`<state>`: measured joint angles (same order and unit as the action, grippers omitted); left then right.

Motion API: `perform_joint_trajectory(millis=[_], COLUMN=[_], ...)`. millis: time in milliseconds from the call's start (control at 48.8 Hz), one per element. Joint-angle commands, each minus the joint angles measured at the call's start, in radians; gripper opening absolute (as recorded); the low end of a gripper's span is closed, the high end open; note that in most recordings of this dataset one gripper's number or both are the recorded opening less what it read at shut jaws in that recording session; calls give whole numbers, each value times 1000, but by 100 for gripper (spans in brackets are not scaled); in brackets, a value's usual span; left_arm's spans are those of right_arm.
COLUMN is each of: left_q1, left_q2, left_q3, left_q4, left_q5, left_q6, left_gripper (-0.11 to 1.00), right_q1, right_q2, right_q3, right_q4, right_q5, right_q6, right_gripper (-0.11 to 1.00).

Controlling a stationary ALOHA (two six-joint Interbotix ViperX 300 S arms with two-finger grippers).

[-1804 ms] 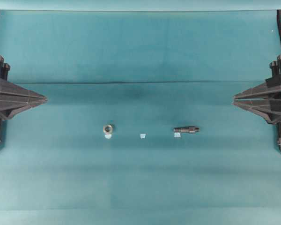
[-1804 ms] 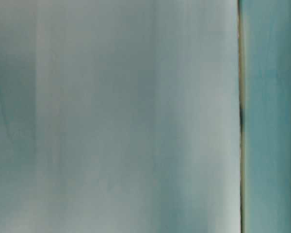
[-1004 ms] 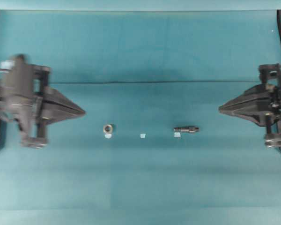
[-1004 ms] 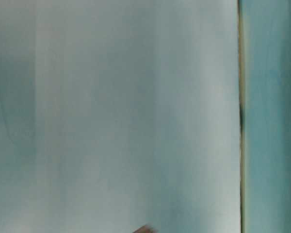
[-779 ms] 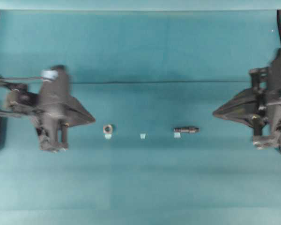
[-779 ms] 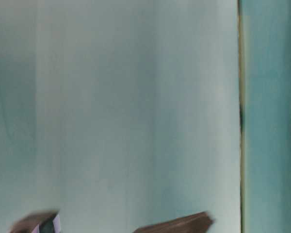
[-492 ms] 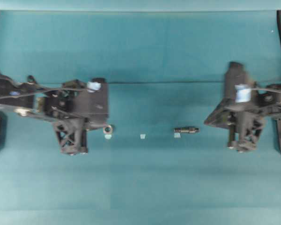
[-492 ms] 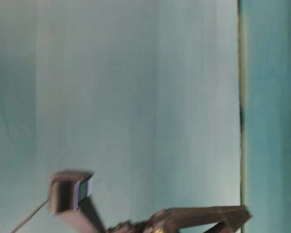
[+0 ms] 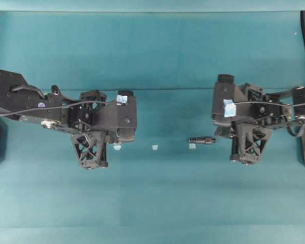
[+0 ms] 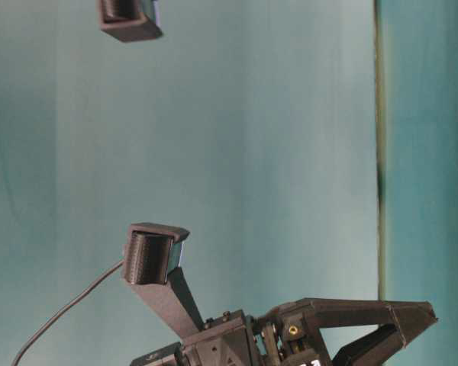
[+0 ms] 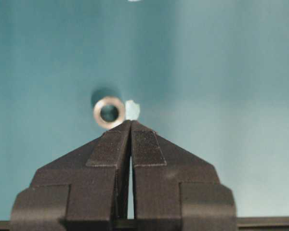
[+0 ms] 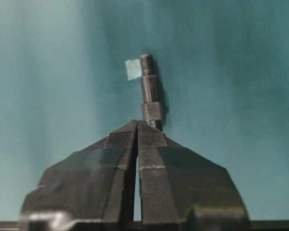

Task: Insert the washer onto the shaft with both hands.
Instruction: 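Move left gripper over the silver washer and right gripper over the shaft, then lower both open grippers down around the washer and the shaft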

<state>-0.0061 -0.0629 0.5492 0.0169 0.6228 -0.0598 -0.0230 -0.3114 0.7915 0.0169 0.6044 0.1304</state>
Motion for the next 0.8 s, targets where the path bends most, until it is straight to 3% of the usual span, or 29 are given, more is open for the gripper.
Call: perform_joint_trajectory(millis=[0,184,307,389,512,574,635,779], left_q1=[8,18,20,20,17,17,17,15], left_q2=[-6,-2,5,6,6,8,6,21], left_q3=[-6,0,14,23,28,31,37,54], left_q4=[3,3,3,3,3,5,6,6], left_q5=[-5,-29,-55,-57,-58,-64,-81,-118], left_q6=[-3,-2,3,2,8,11,15,20], left_gripper=[2,2,5,21,58,78,91,92], right_q1=[-6,-8,-8,-6,-8,-8,-9,-8], right_q2=[15,52,75,84,103,110,121,143], right_q3=[-21,-26,-28,-29,-29,-29,-29,-26], right_q4=[-2,-2,-2,-5,-20,-21,-23,-23], right_q5=[-6,-5,-6,-12,-18,-20,-21,-40], right_q6=[2,0,5,3,5,3,0,-5], right_gripper=[-7,7,37,61,92,95,94,94])
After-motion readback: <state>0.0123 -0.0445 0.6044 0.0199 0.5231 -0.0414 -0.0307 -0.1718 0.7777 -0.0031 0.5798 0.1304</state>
